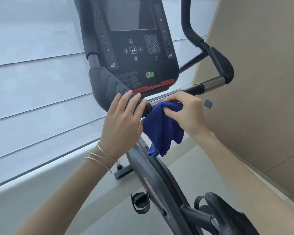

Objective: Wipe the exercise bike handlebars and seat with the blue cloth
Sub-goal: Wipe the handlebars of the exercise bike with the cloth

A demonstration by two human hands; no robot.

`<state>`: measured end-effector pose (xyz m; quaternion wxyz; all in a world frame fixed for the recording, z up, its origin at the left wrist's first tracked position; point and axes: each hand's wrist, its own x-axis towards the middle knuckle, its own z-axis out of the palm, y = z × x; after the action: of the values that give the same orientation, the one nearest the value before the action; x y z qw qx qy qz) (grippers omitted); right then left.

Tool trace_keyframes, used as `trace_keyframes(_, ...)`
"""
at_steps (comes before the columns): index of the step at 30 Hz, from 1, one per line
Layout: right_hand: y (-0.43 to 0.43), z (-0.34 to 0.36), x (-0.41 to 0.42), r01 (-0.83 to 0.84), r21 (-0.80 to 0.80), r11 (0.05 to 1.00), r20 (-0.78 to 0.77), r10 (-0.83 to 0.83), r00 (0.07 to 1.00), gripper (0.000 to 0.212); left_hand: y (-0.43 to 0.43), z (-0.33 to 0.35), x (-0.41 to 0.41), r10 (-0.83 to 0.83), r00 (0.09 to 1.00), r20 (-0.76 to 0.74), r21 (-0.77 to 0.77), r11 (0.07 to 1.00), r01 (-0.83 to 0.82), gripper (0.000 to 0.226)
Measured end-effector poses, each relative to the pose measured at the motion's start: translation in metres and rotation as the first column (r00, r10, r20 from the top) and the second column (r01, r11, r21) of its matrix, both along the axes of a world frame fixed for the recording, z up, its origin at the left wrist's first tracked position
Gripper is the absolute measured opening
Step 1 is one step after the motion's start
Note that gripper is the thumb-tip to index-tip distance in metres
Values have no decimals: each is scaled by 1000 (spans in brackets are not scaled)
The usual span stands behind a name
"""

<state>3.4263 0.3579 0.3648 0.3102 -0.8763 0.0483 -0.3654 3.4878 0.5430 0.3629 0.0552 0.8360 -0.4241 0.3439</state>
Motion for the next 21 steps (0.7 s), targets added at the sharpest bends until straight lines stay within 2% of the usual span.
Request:
trace_keyframes(5,-28,-10,-1,90,40,995,32,-92,995,13,-12,-1,-2,51,996,-74,43,998,-48,46)
trace_keyframes(8,-45,-13,-3,133,5,991,34,-133,991,14,-18,0,-4,82,989,-123,74,995,-73,45)
trace_keyframes(15,-73,-22,-5,244,53,968,-6,-244,970,15,-22,1,-3,72,989,-126,82,995,-62,44)
trace_keyframes(21,-47,-29,-5,196,80,977,29,-199,980,16,-18,-1,2,35,995,-97,66,997,-29,44)
